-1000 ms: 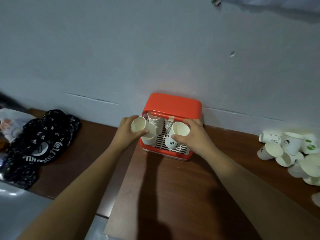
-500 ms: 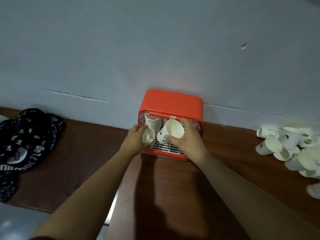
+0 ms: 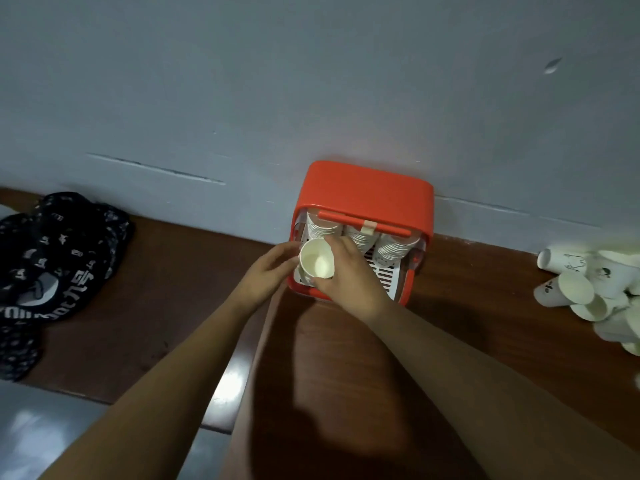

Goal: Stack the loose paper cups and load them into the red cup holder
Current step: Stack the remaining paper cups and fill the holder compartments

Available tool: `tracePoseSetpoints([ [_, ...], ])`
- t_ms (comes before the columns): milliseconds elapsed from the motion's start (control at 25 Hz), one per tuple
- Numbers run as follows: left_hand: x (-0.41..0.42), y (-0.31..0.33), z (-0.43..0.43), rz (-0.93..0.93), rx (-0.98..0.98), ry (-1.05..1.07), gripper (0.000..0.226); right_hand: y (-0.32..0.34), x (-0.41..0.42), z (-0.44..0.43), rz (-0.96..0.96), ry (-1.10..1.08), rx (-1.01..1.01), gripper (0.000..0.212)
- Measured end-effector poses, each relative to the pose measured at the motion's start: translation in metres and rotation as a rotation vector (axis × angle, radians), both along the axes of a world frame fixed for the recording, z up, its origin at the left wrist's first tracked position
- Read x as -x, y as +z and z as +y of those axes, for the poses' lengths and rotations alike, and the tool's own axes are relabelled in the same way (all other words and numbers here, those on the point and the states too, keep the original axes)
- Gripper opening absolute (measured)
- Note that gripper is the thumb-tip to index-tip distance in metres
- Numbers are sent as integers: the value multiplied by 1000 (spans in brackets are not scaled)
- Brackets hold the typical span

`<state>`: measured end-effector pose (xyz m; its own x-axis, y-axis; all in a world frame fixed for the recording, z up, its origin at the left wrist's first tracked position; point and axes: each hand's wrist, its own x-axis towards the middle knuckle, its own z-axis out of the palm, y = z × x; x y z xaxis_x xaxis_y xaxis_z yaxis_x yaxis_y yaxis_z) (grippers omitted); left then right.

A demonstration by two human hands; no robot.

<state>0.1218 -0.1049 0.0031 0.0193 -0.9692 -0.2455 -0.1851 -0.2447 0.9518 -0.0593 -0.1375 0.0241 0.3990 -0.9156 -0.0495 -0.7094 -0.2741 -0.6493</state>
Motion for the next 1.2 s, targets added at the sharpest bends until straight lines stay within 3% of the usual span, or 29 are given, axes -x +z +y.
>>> tracePoseSetpoints([
  [80, 0, -3, -1, 45, -17, -79, 50, -8, 0, 1, 42, 8, -16, 73],
  [160, 1, -11, -3, -30, 4, -179, 64, -14, 3, 2, 67, -8, -49, 73],
  [280, 2, -24, -6, -288, 71, -159, 64, -22, 7, 0, 30, -51, -80, 69],
  [560, 1, -23, -7, -440, 74, -160, 60, -20, 4, -3, -86, -79, -152, 66],
  [680, 3, -17, 1, -406, 41, -44, 62, -14, 19, 8, -68, -93, -159, 65],
  [800, 7, -5, 16, -452, -13, 57, 54, -5, 63, 28, -34, -134, -147, 61],
  [960, 35, 10, 39, -600, -16, -73, 42, 6, 148, 61, 113, -218, -145, 56],
  [1080, 97, 30, 56, -661, -1, -159, 42, 20, 229, 93, 280, -372, -182, 68],
  [1200, 177, 46, 65, -703, 37, -246, 42, 34, 315, 133, 278, -437, -193, 67],
])
